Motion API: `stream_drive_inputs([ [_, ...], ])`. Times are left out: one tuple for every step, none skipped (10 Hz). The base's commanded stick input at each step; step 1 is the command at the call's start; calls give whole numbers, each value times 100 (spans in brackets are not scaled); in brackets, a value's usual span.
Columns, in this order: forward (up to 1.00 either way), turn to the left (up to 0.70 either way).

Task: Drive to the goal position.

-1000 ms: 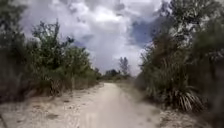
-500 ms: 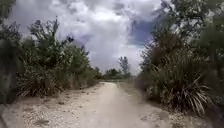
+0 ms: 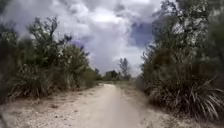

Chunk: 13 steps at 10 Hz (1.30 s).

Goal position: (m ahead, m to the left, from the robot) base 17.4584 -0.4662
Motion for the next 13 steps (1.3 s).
stream_drive_inputs([
  [50, 0],
  [50, 0],
  [50, 0],
  [50, 0],
  [50, 0],
  [50, 0],
  [50, 0],
  [50, 0],
  [50, 0],
  [50, 0],
  [50, 0],
  [50, 0],
  [50, 0],
])
